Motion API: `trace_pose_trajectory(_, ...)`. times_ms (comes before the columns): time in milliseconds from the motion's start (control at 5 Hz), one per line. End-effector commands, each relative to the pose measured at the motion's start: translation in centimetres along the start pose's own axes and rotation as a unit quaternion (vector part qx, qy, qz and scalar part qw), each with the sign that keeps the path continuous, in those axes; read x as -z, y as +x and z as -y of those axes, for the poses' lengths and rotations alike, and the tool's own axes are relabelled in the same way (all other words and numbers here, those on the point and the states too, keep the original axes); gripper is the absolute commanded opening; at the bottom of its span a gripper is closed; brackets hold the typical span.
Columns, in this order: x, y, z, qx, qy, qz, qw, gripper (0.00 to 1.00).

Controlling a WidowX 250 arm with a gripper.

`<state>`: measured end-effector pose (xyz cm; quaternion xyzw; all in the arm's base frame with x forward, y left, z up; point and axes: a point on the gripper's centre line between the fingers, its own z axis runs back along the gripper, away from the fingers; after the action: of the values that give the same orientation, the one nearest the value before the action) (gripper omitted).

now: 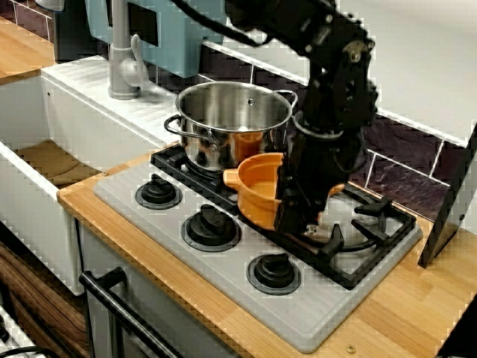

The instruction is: Lift pot from stove

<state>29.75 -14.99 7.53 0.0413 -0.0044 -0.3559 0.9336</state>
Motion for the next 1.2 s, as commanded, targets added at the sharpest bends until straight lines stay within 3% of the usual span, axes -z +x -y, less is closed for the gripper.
trace_pose_trajectory(0, -5.7, 0.1, 0.9, -0.013, 0.017, 0.058, 0.9981, 0.00)
trace_pose_trajectory(1000, -13.0, -0.5, 1.1, -0.053, 0.049, 0.091, 0.9933, 0.00)
